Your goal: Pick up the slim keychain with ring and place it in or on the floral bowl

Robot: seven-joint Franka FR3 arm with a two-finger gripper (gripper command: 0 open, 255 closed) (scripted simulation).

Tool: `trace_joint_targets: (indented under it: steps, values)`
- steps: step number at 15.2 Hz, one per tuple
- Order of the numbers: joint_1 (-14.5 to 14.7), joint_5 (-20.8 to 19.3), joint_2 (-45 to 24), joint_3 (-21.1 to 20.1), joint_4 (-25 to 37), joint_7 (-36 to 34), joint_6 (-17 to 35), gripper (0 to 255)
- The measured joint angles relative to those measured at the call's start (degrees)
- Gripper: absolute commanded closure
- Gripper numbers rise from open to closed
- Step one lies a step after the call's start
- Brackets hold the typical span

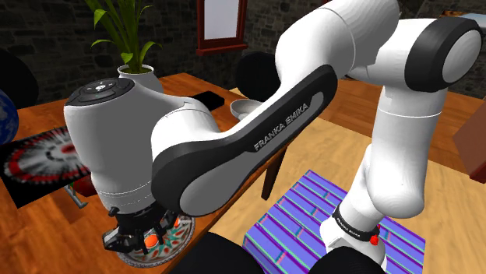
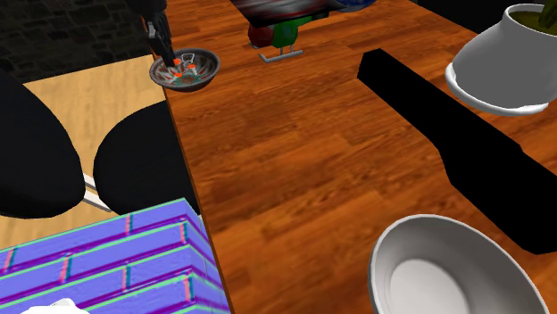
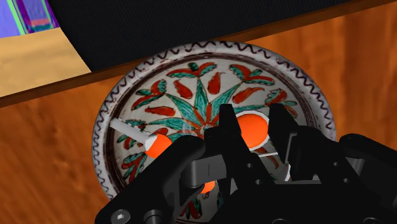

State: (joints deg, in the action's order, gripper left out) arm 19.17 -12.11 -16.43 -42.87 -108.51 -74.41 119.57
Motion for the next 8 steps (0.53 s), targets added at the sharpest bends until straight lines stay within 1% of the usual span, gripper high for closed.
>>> trace_joint_targets:
  steps: [5, 6, 8]
  values:
    - [0.02, -0.12, -0.11, 0.05, -0.13, -0.05, 0.24, 255]
    - [0.02, -0.11, -0.11, 0.05, -0.14, -0.05, 0.25, 0]
    - [0.01, -0.11, -0.11, 0.05, -0.15, -0.04, 0.25, 0]
